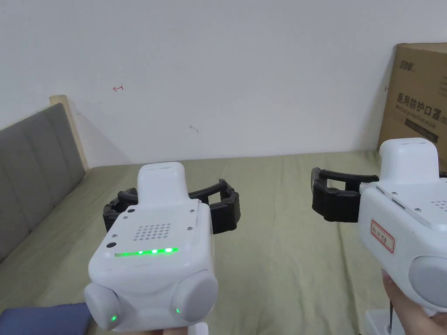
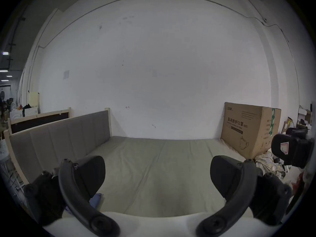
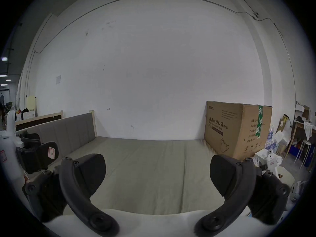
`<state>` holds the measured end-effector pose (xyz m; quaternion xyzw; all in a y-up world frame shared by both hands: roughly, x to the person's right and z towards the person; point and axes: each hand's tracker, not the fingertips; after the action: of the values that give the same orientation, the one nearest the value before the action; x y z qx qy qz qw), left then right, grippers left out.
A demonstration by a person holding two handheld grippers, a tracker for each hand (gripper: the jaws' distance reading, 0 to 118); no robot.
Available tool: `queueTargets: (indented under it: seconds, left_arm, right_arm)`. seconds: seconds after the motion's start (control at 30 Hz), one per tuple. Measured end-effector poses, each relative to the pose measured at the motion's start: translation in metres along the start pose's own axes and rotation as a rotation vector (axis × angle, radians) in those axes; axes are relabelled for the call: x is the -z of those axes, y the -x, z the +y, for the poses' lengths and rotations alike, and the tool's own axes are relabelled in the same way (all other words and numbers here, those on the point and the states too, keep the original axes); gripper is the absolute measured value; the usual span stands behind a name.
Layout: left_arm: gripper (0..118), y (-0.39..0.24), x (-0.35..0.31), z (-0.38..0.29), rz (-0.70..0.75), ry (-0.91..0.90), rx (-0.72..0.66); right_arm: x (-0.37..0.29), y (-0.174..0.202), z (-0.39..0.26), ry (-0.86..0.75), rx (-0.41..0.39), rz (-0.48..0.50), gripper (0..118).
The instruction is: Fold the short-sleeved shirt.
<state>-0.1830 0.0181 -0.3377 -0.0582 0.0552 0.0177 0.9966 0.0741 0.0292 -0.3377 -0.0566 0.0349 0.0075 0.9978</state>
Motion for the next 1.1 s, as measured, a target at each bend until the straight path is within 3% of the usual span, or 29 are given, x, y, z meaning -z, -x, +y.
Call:
queueTargets:
  seconds: [1.1]
  left_arm:
    - [118,-0.005,-0.011,-0.002,-0.040,0.045,-0.018]
  right_arm:
    - [-0.002,0.008,-0.011,0.035,0.007,0.007,118]
